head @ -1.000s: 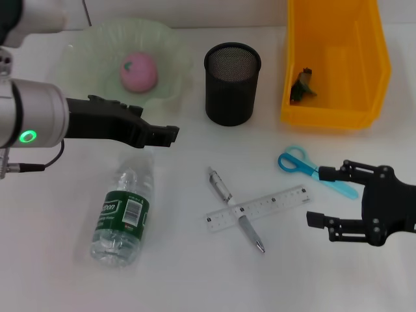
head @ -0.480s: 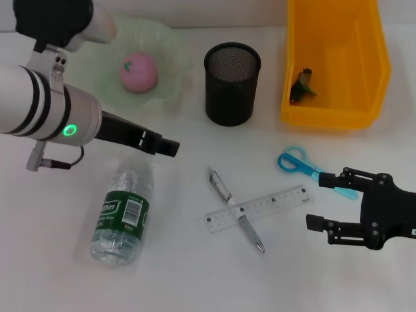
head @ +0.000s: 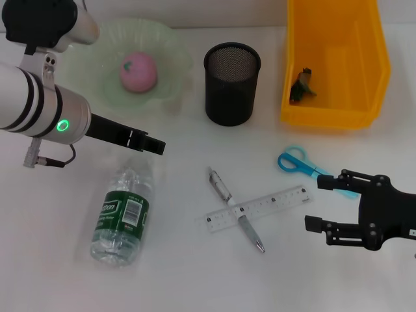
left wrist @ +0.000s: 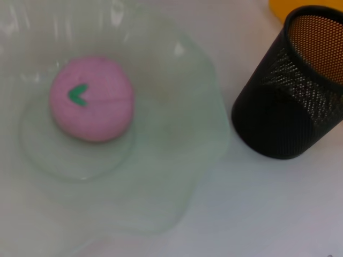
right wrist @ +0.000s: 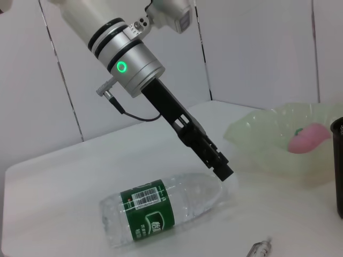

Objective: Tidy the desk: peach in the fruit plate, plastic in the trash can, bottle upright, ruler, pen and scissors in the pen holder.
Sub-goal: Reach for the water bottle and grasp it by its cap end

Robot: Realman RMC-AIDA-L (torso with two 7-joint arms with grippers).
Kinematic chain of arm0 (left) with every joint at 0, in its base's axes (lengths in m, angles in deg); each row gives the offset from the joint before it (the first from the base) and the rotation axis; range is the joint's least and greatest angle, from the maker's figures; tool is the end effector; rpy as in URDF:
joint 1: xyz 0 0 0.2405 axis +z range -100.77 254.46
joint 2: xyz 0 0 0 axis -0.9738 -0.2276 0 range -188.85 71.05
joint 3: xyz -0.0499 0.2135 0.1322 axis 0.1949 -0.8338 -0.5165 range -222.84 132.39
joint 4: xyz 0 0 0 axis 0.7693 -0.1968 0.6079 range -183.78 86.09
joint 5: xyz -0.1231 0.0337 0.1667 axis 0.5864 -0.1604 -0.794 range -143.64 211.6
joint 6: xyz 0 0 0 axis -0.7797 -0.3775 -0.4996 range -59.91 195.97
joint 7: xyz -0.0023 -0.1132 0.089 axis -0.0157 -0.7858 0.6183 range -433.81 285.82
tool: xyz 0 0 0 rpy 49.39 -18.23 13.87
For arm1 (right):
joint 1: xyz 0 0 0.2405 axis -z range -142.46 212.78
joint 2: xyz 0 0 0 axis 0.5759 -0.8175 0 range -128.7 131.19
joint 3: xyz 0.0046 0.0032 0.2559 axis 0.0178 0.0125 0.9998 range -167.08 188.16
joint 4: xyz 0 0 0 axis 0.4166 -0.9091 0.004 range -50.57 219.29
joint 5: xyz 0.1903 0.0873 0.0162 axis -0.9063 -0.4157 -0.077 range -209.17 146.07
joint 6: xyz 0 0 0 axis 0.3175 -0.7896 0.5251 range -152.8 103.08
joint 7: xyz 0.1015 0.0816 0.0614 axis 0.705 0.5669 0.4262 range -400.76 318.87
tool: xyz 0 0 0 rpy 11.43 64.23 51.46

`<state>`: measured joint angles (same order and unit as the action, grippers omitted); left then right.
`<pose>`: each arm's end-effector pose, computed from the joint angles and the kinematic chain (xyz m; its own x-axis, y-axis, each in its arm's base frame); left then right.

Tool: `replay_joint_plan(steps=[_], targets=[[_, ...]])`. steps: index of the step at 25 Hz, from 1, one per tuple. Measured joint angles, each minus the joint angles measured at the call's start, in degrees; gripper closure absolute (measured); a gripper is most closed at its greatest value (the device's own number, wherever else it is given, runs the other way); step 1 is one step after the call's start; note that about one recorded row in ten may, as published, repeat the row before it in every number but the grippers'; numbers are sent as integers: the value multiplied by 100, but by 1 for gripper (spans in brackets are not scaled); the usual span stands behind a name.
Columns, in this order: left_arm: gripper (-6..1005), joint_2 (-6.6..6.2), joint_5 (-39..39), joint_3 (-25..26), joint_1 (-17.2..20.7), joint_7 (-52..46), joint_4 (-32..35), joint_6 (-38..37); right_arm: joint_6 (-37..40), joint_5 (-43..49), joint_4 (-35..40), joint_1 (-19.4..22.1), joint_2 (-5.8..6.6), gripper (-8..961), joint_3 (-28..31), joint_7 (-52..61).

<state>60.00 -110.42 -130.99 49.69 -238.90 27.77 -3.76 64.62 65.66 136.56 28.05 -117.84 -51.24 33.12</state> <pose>-0.1987 0.3576 -0.0193 0.5686 0.8144 0.1161 0.7522 -0.4576 -0.4741 0.2960 0.2434 0.0006 0.8152 -0.2834 -0.5051 -0.4215 -0.8884 -0.1818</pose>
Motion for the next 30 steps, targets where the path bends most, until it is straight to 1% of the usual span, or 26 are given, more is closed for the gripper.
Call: replay_joint_plan(steps=[11,15,26,30], targets=[[261,-25,-1,119,-237,2,-643,290,-48,21,-139,-111,0,134,0,7],[265,-25,-3,193,-351,32,-916,320,-101,172,-180,-185,-1,134,0,43],[276,-15,-9,209,-378,139,-1136,458,-162,220,-223,-221,-9,134,-1,88],[280,-16,-10,203,-378,220,-1214,478,-163,244,-350,-318,-5,134,-1,94]])
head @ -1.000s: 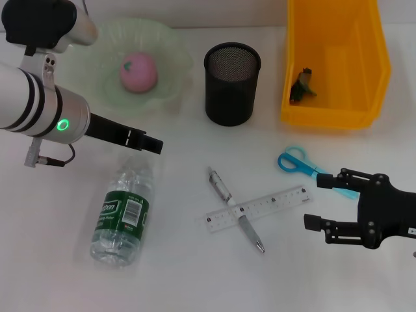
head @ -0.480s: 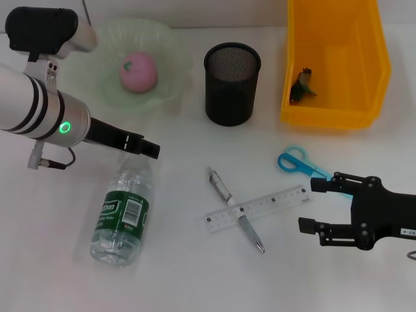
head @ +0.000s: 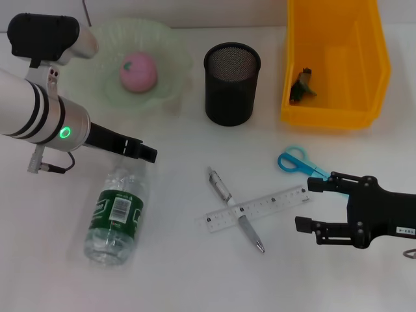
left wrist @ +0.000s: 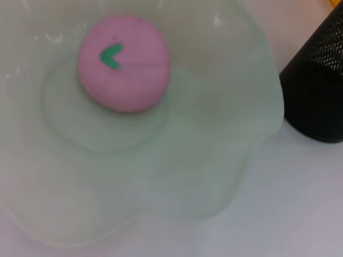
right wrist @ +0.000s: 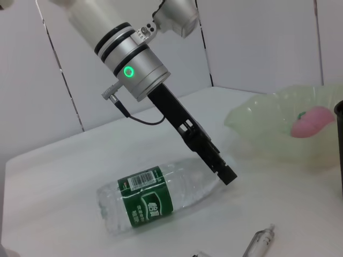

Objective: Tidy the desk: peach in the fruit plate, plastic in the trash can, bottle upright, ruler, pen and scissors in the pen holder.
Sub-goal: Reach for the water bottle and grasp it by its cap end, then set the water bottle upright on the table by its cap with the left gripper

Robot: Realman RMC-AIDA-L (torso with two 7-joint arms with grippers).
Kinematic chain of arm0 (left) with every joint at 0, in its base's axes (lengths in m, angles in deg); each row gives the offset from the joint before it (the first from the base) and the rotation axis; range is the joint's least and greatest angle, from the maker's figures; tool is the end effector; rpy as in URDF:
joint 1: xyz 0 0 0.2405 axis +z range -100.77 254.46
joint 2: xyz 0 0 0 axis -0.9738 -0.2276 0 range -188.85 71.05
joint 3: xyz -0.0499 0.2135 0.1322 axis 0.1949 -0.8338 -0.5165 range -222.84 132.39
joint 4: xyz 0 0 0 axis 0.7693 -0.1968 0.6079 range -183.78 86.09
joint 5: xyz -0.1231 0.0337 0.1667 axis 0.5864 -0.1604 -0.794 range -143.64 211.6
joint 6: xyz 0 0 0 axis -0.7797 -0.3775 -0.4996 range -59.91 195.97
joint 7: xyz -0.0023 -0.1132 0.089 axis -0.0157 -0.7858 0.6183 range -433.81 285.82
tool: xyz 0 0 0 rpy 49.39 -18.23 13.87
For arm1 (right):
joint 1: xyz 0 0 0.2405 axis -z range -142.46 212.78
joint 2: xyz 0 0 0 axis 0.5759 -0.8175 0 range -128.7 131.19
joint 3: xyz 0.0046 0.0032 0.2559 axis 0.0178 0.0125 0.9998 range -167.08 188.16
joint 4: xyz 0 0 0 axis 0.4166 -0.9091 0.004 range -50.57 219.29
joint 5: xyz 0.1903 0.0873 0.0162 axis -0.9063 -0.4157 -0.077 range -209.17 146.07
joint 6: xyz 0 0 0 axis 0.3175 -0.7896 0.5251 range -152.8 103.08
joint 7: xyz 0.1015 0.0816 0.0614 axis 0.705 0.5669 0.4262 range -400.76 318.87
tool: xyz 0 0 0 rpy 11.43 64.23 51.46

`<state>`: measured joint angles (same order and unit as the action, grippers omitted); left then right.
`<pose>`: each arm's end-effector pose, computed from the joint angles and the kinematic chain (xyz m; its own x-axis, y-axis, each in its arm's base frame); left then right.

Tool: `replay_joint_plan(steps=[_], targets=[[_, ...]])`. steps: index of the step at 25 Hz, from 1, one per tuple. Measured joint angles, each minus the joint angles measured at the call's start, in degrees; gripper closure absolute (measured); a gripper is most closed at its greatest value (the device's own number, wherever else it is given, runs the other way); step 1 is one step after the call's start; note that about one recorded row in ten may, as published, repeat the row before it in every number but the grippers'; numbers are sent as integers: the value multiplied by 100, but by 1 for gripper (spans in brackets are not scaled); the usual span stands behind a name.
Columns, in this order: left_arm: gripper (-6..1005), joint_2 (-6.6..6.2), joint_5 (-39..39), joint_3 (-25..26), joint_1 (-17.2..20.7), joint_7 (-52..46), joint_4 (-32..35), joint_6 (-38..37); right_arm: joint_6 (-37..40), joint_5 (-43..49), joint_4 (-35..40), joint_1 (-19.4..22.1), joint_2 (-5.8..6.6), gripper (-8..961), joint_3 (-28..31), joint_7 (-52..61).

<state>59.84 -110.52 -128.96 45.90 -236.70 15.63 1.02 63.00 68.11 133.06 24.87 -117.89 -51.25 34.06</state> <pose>-0.2258 0.3697 -0.0333 0.5154 0.8513 0.0978 0.7718 -0.4116 -0.4847 0.2958 0.2525 -0.0111 0.8175 -0.3220 -0.4775 -0.4368 -0.8870 -0.1497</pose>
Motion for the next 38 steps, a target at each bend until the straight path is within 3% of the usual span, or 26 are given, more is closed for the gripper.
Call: replay_joint_plan(steps=[12,17,19,22,25,26,30,34,35,36,38], targets=[[299,-4,29,118,-171,343,-317,-49,-78,339,-41,-120,-6,134,0,269],[478,0,53,54,-69,583,8,-81,-79,344,-43,-122,-4,134,0,287],[501,0,54,51,-58,755,38,-106,-79,345,-43,-122,-4,134,0,288],[535,0,61,55,14,919,180,-130,-79,345,-45,-123,-2,134,0,334],[547,-11,643,165,598,1966,1079,-146,-79,352,-44,-123,4,134,-1,434],[547,-11,643,165,598,1966,1079,-146,-79,352,-44,-123,4,134,-1,434],[549,-22,1964,906,1191,3721,1338,-182,-51,355,0,-134,5,134,0,570],[550,-26,2239,1081,1287,4139,1304,-203,-34,355,39,-168,5,134,-3,657],[550,-33,3099,1793,1451,5318,869,-553,-41,355,102,-183,5,134,-21,727],[551,-33,3401,2149,1473,5718,631,-767,-41,355,102,-183,5,134,-21,727],[552,-34,3635,2455,1492,5988,427,-919,-41,355,141,-205,5,135,-39,773]])
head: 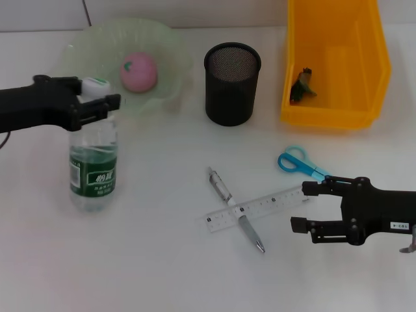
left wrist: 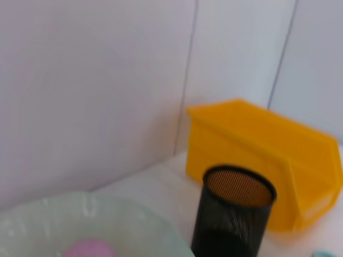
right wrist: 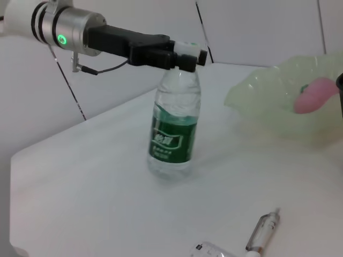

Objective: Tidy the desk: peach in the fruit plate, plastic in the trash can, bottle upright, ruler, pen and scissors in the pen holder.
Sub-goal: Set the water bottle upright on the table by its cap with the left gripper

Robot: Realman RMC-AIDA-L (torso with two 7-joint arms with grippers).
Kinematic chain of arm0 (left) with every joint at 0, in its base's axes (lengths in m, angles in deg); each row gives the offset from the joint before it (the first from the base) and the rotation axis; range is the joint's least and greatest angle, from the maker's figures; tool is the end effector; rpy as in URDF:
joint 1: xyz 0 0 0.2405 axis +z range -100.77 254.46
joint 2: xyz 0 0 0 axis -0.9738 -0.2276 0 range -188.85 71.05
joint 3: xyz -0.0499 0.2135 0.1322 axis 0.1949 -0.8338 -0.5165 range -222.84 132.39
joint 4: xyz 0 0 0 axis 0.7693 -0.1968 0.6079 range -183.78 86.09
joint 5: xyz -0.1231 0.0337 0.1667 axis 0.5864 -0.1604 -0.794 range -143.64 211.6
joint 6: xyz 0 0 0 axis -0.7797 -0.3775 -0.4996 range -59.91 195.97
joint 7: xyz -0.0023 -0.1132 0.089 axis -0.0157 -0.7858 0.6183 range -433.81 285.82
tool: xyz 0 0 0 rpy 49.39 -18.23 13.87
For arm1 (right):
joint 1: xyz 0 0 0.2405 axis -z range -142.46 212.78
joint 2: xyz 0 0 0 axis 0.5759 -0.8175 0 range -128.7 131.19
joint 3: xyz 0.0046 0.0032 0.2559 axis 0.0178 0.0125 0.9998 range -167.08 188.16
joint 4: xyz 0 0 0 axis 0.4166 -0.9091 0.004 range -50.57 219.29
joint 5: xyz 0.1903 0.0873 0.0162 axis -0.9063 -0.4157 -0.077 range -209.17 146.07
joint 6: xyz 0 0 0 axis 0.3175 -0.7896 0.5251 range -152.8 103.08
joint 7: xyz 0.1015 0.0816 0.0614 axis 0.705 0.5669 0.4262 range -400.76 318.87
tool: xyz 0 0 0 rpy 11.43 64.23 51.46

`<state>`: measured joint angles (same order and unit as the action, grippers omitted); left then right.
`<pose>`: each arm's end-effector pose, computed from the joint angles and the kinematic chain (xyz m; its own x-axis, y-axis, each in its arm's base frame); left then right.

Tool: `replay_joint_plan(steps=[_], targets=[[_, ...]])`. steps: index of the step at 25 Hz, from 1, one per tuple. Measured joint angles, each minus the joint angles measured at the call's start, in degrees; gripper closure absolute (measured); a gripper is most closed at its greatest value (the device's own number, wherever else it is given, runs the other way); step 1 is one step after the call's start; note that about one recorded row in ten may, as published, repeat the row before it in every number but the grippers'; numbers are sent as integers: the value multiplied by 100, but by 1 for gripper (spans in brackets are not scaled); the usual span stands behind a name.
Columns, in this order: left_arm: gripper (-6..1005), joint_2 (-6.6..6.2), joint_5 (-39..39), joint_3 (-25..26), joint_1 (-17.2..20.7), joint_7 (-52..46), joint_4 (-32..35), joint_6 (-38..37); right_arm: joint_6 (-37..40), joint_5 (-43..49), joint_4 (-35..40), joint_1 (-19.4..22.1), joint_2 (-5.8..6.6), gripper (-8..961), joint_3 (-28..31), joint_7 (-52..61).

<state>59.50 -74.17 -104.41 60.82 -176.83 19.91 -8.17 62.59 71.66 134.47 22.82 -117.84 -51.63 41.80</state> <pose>-0.2540 0.3331 0.0523 0.8138 0.3865 0.4340 0.5521 -0.7474 -0.3696 0.2904 0.2617 -0.0128 0.8045 -0.4072 -0.4324 -0.4903 -0.8662 -0.0964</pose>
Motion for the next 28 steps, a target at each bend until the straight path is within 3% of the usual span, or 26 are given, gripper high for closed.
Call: replay_joint_plan(steps=[2,8,28], targets=[[552,-4,450,504,47,554,-377,-258,-8,27,14,-71,0,135,-8,92],[552,-7,601,773,56,1084,-703,-322,-32,206,16,-206,-8,135,3,264],[514,17,913,699,13,1473,-698,-611,-14,235,-7,-215,-18,135,17,278]])
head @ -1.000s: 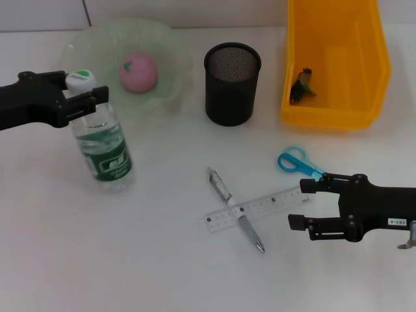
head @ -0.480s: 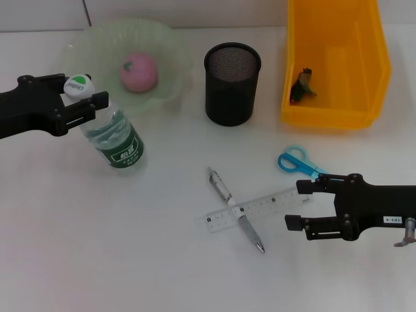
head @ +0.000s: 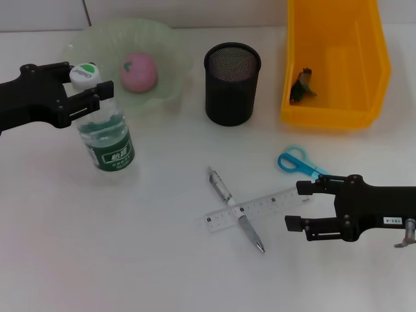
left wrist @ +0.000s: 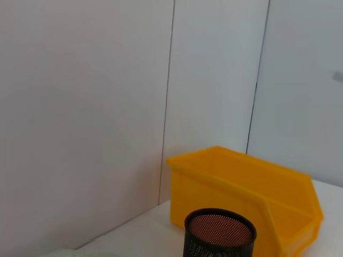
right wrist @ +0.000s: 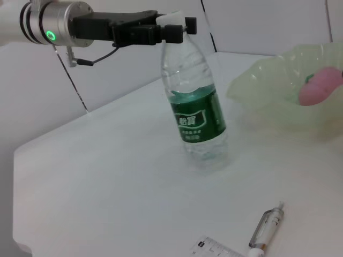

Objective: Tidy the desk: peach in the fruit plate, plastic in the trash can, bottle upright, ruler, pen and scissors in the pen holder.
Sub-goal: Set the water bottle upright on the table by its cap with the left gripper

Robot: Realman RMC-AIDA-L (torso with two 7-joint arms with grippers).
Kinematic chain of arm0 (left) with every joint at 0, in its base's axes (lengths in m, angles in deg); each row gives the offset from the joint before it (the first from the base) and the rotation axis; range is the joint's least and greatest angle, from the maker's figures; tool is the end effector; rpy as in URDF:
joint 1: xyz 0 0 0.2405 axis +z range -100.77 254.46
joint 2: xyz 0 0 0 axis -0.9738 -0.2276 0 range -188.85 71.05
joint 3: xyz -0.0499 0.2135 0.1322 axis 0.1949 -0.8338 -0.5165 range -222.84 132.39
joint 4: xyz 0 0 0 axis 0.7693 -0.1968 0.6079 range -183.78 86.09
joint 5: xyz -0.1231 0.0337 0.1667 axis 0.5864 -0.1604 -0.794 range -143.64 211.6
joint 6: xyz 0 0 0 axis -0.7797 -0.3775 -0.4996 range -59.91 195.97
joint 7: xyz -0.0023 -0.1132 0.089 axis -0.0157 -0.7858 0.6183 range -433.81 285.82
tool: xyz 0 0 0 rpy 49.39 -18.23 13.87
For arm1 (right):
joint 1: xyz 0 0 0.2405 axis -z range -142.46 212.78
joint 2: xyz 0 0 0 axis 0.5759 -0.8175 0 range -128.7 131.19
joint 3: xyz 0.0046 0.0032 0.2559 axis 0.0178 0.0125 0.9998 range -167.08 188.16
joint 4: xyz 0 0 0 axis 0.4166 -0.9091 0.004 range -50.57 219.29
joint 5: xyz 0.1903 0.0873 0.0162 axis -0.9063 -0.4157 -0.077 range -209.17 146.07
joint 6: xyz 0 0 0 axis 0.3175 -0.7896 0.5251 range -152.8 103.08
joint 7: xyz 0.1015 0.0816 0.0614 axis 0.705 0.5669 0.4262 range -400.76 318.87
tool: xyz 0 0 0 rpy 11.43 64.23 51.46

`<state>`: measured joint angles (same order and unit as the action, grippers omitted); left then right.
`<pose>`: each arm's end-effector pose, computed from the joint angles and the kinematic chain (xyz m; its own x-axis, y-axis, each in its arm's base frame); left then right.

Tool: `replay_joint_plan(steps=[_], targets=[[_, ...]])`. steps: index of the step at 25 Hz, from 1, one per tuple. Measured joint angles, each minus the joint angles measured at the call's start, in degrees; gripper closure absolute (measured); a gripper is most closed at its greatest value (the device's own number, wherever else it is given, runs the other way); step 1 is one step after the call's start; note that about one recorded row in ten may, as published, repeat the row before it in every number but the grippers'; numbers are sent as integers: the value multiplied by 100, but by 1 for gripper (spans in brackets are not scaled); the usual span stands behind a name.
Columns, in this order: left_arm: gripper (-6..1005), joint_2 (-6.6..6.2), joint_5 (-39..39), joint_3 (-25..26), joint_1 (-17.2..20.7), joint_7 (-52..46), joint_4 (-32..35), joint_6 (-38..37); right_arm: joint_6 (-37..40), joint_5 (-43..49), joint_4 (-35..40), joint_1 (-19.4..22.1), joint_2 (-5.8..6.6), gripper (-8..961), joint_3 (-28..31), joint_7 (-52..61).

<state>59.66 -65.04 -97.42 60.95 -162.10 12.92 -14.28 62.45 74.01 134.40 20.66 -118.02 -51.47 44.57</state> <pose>-0.2621 0.3217 0.0620 0.8040 0.2335 0.5468 0.4823 -0.7940 -0.3700 0.2846 0.2697 -0.0160 0.8080 -0.4297 -0.4030 -0.4969 -0.8646 -0.0743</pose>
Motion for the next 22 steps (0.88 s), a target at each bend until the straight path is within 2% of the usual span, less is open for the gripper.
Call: replay_joint_plan(steps=[14,22], targets=[[477,18,34,-69,-13,903,-147,66,-13,0,-18,0,6,135,-33,0],[455,33,223,-151,-43,984,-312,229,4,0,-21,0,9,135,-2,0]])
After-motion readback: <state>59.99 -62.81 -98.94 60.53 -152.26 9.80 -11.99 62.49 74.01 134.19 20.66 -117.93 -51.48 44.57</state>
